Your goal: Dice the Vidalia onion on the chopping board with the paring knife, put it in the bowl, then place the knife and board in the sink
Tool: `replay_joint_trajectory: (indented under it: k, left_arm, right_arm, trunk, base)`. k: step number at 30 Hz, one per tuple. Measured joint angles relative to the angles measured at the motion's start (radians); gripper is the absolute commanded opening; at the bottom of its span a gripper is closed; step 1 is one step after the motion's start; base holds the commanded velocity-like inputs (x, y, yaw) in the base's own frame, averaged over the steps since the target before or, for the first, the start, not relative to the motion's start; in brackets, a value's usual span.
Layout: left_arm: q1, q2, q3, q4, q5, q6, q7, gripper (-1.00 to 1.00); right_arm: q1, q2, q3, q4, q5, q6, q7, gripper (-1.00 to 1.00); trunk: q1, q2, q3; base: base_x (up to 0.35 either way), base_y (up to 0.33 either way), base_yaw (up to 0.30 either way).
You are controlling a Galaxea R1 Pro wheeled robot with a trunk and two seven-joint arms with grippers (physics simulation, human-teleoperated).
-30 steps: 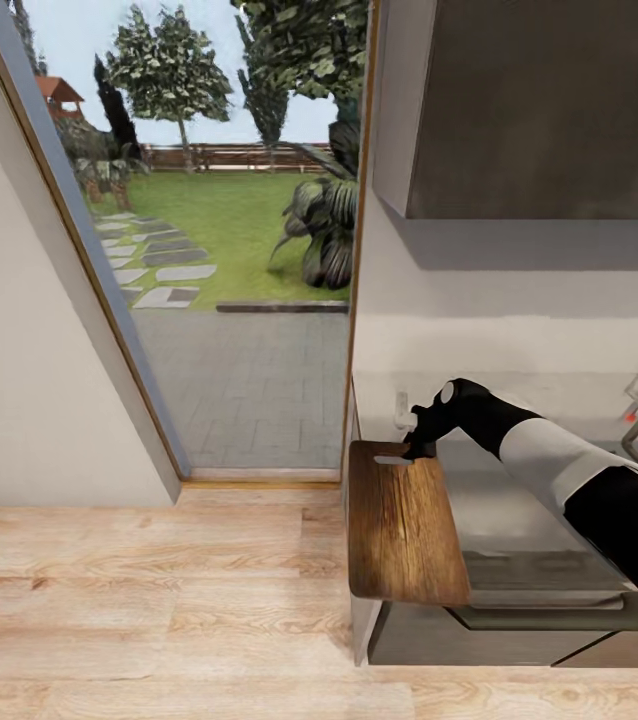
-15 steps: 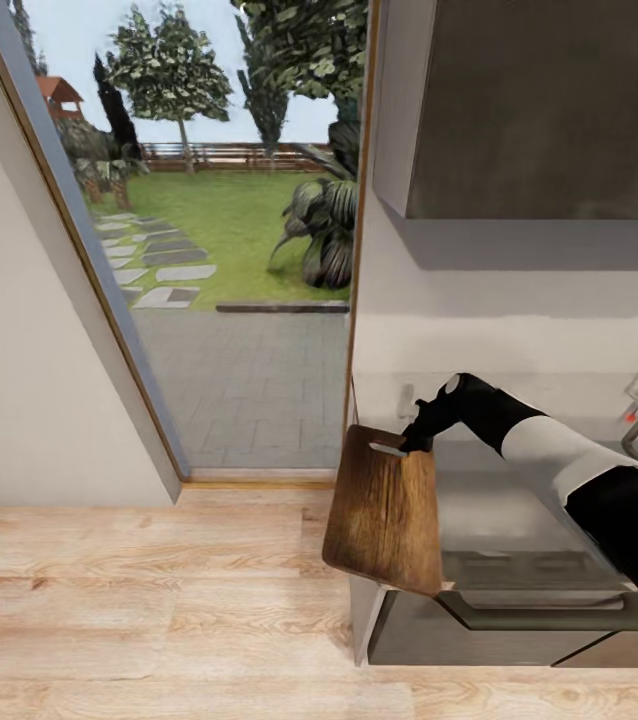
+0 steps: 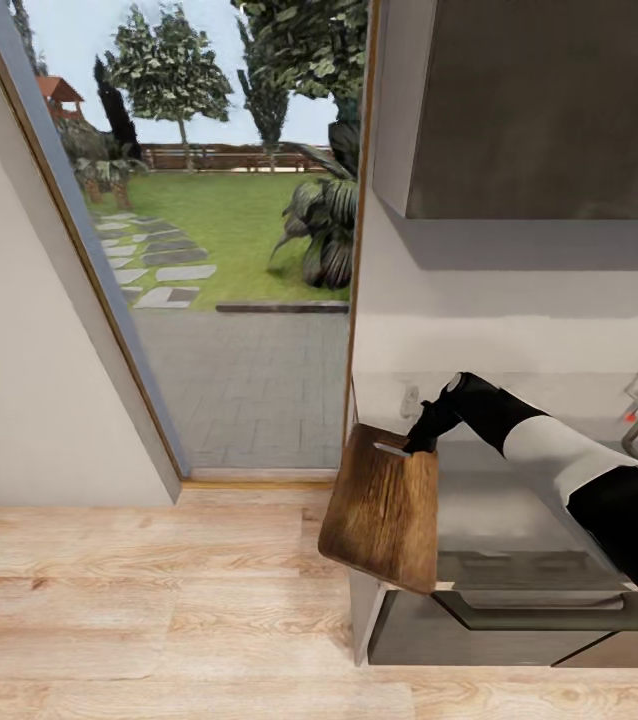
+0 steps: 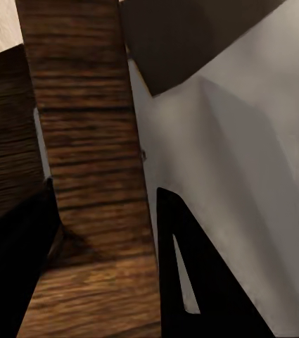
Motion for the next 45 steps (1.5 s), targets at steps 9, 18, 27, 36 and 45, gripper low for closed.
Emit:
replay_joint_trajectory:
  k: [9,18,27,36,45]
  left_arm:
    - [0.0,0.0,0.0,0.001,-0.001,0.001,0.0,1.0]
    - [0.0,-0.001,0.0,0.001,-0.001,0.001,0.0,1.0]
    - [0.0,-0.003,-0.001,0.0,-0.001,0.001,0.0,1.0]
    - [0.0,-0.004,-0.002,0.003,-0.003,0.002,-0.002,1.0]
    - [0.0,-0.005,-0.004,0.003,-0.003,0.002,-0.002,1.0]
  right_arm:
    - [0.0,0.001,-0.247,-0.017,0.001,0.24,-0.003,-1.0]
    - [0.0,-0.008,-0.269,-0.022,0.007,0.337,-0.093,-1.0]
    - [0.0,-0.009,-0.502,-0.045,0.005,0.52,-0.467,-1.0]
    - [0.0,-0.03,-0.636,-0.053,0.004,0.568,-0.58,-1.0]
    - [0.0,-0.079,-0.707,-0.051,0.0,0.572,-0.586,-1.0]
  trunk:
    - [0.0,0.0,0.0]
    - [0.0,0.0,0.0]
    - [0.0,0.0,0.0]
    - [0.0,0.0,0.0]
    - [0.001,0.0,0.0]
  base:
    - [0.0,0.0,0.0]
    - [0.0,0.0,0.0]
    - [0.0,0.0,0.0]
    - [-0.024,0.0,0.0]
    - [-0.285,-0.051,0.0]
